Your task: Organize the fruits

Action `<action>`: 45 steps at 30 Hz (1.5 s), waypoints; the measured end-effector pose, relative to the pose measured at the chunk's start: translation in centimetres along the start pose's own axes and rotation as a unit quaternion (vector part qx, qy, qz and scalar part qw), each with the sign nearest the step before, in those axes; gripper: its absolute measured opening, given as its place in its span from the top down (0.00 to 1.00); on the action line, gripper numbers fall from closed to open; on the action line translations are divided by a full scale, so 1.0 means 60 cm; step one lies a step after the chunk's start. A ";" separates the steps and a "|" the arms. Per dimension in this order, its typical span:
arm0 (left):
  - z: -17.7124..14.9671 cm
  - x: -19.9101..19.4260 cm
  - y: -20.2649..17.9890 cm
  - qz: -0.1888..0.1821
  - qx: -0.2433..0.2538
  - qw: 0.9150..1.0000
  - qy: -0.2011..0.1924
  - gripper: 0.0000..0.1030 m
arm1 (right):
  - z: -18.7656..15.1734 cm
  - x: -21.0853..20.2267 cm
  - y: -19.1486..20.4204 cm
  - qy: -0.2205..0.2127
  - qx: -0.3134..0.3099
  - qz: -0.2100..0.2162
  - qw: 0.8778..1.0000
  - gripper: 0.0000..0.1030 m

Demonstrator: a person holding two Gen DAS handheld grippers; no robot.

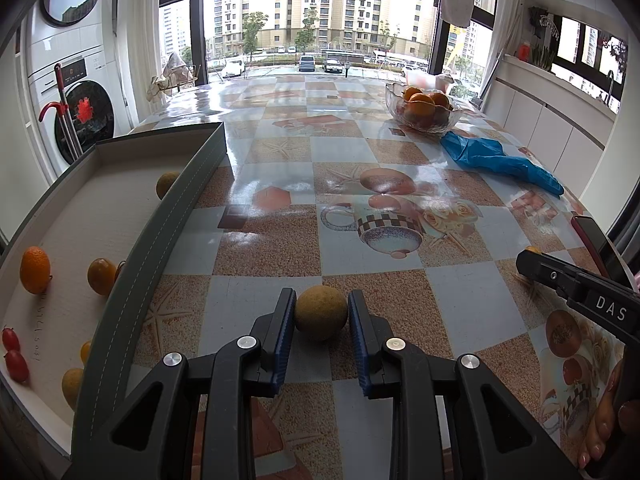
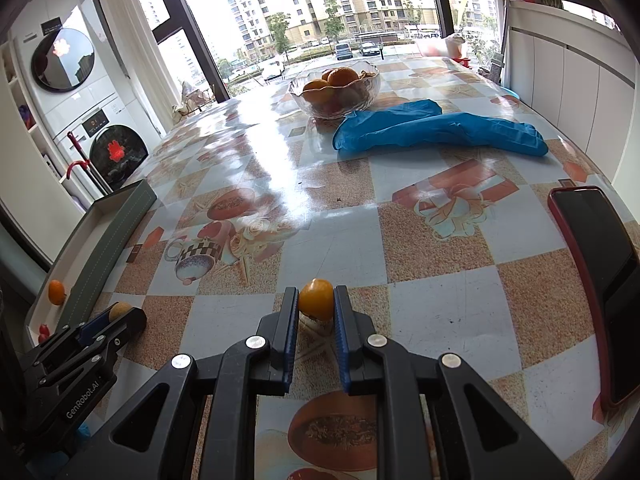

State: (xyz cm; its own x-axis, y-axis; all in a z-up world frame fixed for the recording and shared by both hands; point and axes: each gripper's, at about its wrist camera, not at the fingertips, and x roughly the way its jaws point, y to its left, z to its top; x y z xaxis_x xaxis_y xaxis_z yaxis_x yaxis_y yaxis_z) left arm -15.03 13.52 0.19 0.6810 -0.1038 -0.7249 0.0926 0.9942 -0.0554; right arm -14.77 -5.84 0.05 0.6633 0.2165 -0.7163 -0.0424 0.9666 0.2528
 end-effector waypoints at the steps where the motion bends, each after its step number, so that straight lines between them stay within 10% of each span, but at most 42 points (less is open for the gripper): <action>1: 0.000 0.000 0.000 0.000 0.000 1.000 0.000 0.73 | 0.000 0.000 0.000 0.000 0.000 0.000 1.000 0.82; 45: 0.004 -0.004 0.018 -0.036 -0.029 0.999 0.013 0.73 | 0.001 -0.001 0.009 0.015 -0.013 -0.004 1.000 0.82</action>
State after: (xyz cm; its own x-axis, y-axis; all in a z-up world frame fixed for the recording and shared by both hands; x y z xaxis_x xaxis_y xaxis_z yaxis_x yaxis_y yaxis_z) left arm -14.95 14.64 0.45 0.6551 -0.1746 -0.7351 0.0975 0.9843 -0.1469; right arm -14.78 -5.36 0.27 0.6413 0.2124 -0.7373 -0.0567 0.9714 0.2305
